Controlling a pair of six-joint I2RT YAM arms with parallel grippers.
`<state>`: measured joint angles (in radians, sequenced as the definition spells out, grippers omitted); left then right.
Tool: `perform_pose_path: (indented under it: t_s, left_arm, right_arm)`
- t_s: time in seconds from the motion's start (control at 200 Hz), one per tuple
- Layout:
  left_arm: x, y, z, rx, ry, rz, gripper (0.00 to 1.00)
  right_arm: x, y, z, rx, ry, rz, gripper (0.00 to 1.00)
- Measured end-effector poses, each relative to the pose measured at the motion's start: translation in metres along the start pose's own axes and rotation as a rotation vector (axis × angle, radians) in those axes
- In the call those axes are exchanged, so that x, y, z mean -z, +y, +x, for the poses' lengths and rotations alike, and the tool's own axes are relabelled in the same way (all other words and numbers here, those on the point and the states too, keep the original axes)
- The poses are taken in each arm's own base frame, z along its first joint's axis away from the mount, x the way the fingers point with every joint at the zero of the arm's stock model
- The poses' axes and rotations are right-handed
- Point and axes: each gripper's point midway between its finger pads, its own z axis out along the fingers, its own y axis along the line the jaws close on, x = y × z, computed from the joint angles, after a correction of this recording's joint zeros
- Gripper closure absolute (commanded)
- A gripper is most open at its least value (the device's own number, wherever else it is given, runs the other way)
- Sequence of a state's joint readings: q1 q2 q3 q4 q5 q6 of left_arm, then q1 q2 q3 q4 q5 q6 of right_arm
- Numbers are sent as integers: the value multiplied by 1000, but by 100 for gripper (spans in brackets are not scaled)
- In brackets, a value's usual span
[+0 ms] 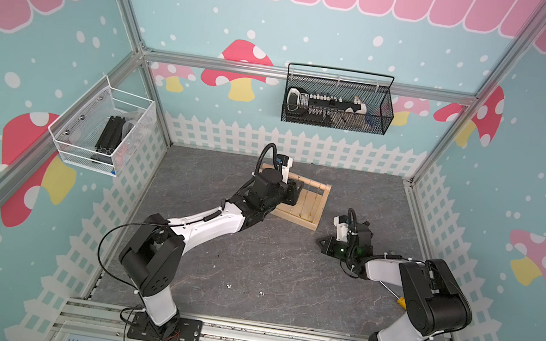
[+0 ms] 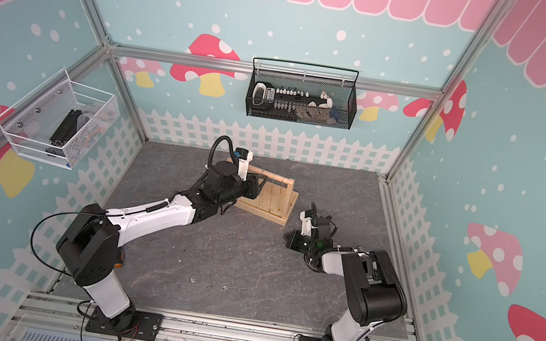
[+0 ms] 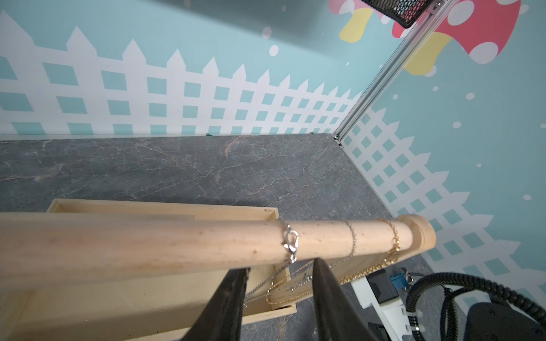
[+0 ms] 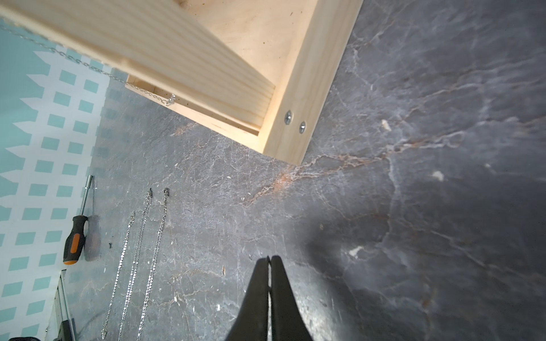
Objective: Take the necklace off the jewelry display stand
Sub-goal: Take off the necklace from the stand.
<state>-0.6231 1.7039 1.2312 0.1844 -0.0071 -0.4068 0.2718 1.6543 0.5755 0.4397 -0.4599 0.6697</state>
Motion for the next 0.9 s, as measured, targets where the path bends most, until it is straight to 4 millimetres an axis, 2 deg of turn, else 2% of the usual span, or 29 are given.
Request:
perform_pose_path:
  t_s: [0.375, 0.49, 0.595, 0.735, 0.9]
  left_arm:
    - [0, 2, 0, -22, 11, -18, 69]
    - [-4, 5, 6, -22, 24, -25, 72]
    - [-10, 10, 15, -22, 44, -35, 81]
    - [-13, 12, 20, -22, 54, -40, 82]
    - [-13, 12, 20, -23, 52, -41, 88]
  right_arm:
    - [0, 0, -1, -2, -2, 0, 92]
    - [0, 0, -1, -2, -2, 0, 92]
    - [0, 0, -1, -2, -2, -1, 92]
    - [0, 0, -1, -1, -1, -2, 92]
    - [0, 0, -1, -1, -2, -3, 92]
